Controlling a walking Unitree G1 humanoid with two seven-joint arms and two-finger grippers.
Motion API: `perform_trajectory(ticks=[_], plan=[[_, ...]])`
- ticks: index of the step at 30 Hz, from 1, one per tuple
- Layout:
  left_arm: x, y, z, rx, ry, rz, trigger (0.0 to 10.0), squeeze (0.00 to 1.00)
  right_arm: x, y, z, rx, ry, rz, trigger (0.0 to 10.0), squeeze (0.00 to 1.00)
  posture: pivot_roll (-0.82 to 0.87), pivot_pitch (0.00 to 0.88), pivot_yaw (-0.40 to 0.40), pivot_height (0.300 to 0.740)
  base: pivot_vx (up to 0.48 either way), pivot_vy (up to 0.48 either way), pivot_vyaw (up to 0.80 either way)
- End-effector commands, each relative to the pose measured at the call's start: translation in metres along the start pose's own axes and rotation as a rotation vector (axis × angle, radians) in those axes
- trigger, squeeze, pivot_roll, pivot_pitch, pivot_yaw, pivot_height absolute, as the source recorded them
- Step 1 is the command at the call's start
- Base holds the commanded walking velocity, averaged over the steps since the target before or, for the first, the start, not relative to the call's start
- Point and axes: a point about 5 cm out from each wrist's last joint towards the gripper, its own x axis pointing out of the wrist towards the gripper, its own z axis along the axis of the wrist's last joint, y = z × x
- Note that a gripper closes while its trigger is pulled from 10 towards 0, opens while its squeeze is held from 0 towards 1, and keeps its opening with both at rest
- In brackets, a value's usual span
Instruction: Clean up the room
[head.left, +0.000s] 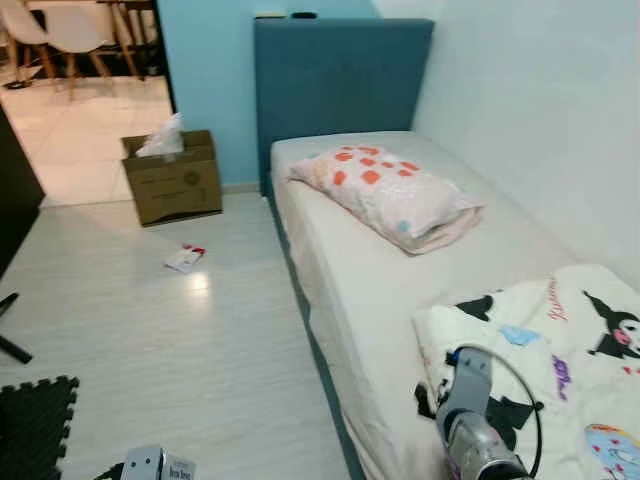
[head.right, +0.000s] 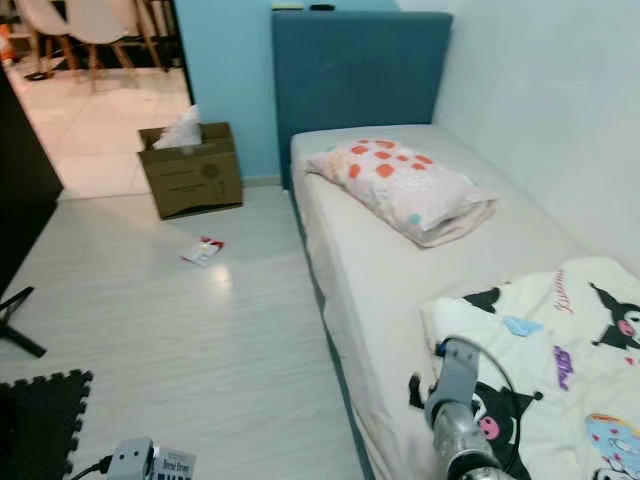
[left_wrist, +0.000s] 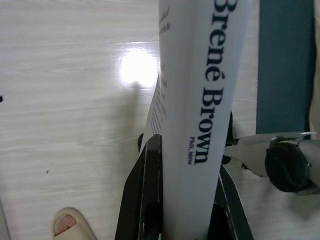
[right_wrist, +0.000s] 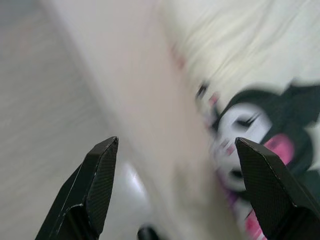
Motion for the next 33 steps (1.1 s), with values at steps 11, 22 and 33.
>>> perform_trajectory(ticks=[11,22,33], plan=[[0.002,-0.01,-0.001,0.006,0.01,-0.027,10.0,0.0,0.0,-0.003,-0.001,0.0,0.012,-0.038,10.0,0.0,0.11,0.0,-0.055,0.74,0.0,0.0,-0.63],[0.003,-0.008,0.002,0.023,0.021,0.007,10.0,0.0,-0.019,0.004,-0.071,-0.09,0.264,0.018,10.0,0.0,0.11,0.0,-0.063,0.74,0.0,0.0,-0.63],[0.004,-0.008,0.005,0.071,0.025,0.033,10.0,0.0,-0.03,0.029,-0.096,-0.218,0.355,0.181,10.0,0.0,0.1,0.0,-0.047,0.74,0.0,0.0,-0.63]])
